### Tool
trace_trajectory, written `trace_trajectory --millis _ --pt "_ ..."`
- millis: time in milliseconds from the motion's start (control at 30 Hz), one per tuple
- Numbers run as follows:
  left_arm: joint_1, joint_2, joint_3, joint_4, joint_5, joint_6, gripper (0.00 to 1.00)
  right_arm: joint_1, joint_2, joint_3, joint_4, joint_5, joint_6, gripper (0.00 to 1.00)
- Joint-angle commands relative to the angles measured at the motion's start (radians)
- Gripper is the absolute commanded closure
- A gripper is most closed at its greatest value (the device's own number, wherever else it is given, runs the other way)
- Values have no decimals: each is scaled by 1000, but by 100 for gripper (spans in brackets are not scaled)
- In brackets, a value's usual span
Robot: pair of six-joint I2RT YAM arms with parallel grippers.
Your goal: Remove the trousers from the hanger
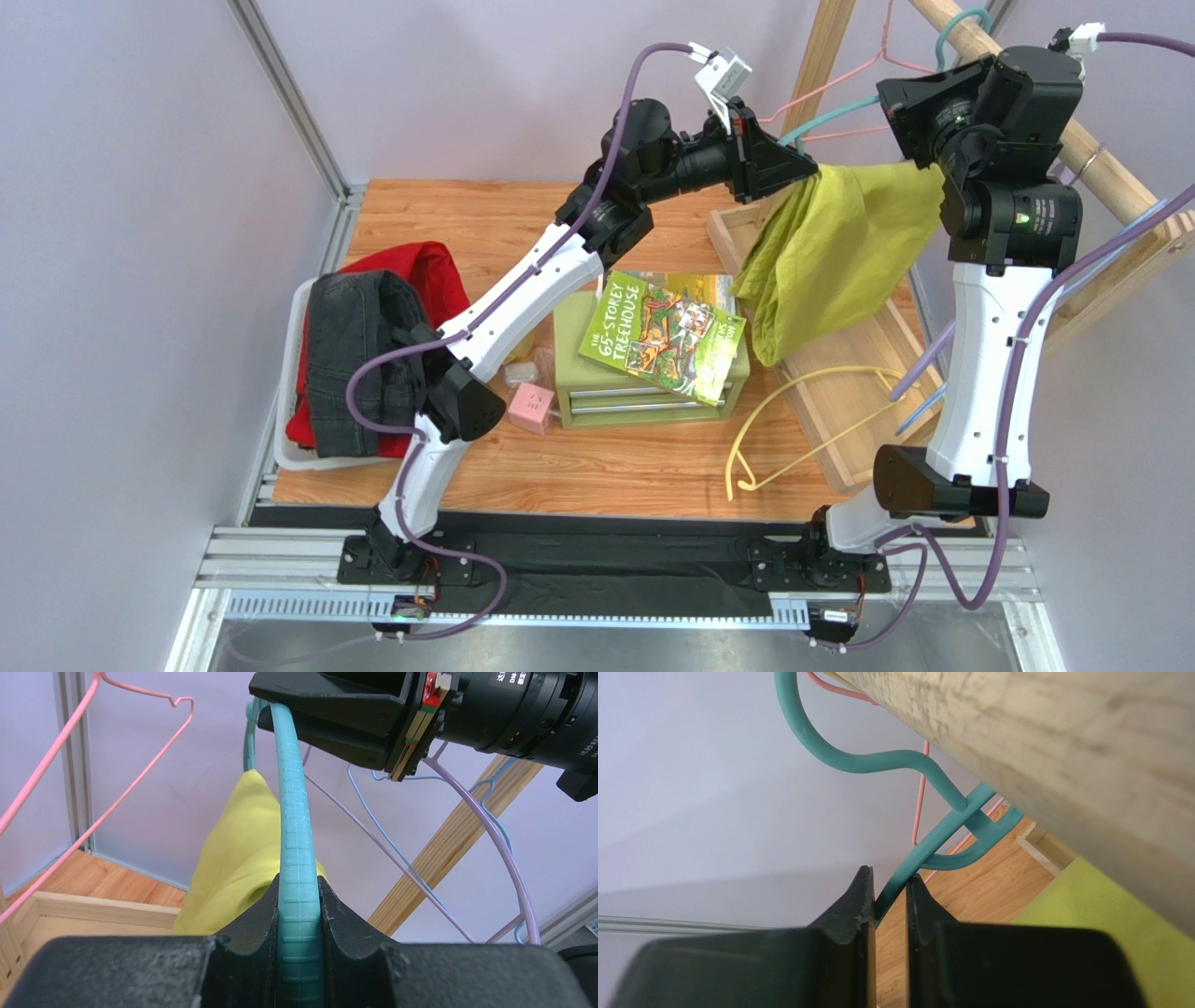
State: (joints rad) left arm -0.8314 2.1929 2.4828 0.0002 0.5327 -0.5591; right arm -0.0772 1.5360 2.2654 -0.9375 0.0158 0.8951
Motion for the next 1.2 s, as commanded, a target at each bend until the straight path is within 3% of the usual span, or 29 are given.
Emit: trace_trajectory --millis 0,333,667,800,967,1100,1167 --pt "-23 -51 57 61 167 -52 100 -24 32 -17 193 -76 36 100" --pt "-25 -65 19 26 135 -62 100 -32 -8 -15 295 -197 12 100" --pt "-51 -85 -7 4 202 -81 100 -47 -43 -44 445 -338 -71 100" --pt "-60 -79 -12 7 237 -137 100 -59 -46 -24 465 -370 -64 100" --pt "-83 -108 -44 -20 245 -131 100 -79 -76 -20 372 -362 -12 100" --pt "-86 -140 -64 -32 250 -146 93 -93 -106 -27 364 -422 5 100" --pt "-87 -166 -88 -37 256 -151 84 -101 -119 -41 344 -430 22 100"
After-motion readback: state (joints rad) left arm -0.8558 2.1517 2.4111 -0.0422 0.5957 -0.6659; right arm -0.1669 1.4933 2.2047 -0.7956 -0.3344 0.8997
